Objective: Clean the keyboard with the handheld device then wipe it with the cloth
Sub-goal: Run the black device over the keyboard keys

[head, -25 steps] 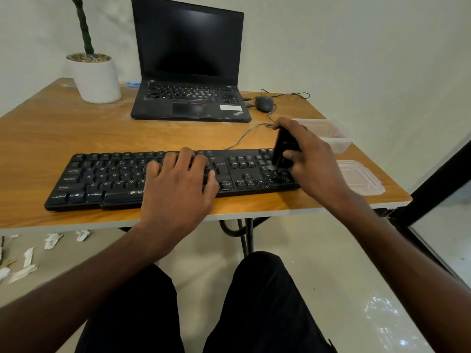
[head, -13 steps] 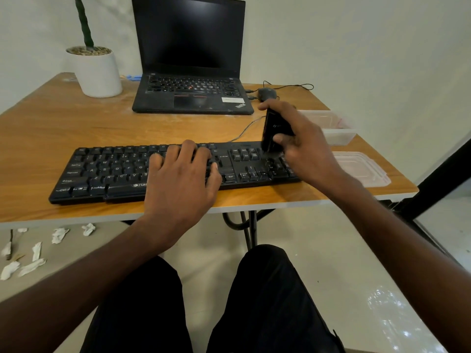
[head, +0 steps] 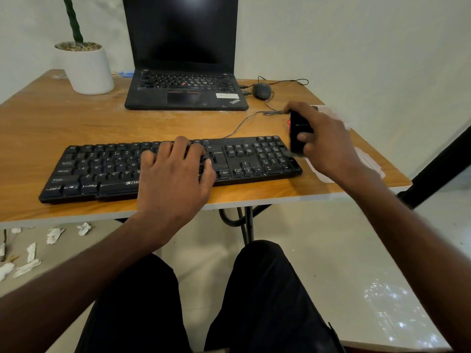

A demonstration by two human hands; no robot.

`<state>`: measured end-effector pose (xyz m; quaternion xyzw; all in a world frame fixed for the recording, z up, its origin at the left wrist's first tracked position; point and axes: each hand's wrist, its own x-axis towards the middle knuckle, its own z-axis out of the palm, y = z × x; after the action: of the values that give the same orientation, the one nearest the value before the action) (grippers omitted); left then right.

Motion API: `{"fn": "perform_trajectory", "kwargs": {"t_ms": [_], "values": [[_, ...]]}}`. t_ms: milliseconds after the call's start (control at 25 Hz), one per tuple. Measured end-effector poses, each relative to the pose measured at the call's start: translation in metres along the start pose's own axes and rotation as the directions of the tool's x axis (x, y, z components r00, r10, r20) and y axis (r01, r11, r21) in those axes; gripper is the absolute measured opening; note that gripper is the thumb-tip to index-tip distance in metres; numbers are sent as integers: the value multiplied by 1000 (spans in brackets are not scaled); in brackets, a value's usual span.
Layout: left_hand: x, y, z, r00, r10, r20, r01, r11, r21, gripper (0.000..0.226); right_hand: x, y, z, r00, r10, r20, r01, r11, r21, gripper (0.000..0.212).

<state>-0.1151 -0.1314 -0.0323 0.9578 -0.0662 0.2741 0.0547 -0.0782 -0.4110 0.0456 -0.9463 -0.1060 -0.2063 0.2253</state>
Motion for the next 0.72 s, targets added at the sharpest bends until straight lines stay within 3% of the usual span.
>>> {"fn": "perform_trajectory", "kwargs": {"t_ms": [80, 160, 240, 320, 440, 560, 640, 720], "values": [[0, 0, -1, 1000, 0, 4, 0, 1000, 7, 39, -4, 3, -4, 997, 21, -72, -23, 999, -25, 70], [0, -1, 0, 1000, -2, 8, 2, 1000, 11, 39, -11, -4, -3, 996, -12, -93, 31, 978, 205, 69], [0, 0, 0, 1000, 2, 12, -2, 1000, 7, 39, -15, -8, 1, 998, -55, -10, 54, 910, 411, 64], [0, 0, -1, 1000, 0, 6, 0, 1000, 5, 39, -16, -11, 11, 995, -83, 62, 42, 869, 493, 60], [0, 0, 0, 1000, 1, 5, -1, 1000, 10, 38, -14, -21, 23, 995, -100, 15, 81, 879, 470, 64], [1, 0, 1, 1000, -1, -1, 1, 1000, 7, 39, -12, -24, 20, 978, -183, 98, 116, 874, 472, 63], [1, 0, 1, 1000, -6, -1, 6, 1000, 16, 41, -4, -21, 8, 974, -153, 166, 99, 951, 294, 66], [1, 0, 1, 1000, -9, 6, 9, 1000, 29, 44, 1, -21, 3, 990, -101, 100, 96, 994, 50, 70]]}}
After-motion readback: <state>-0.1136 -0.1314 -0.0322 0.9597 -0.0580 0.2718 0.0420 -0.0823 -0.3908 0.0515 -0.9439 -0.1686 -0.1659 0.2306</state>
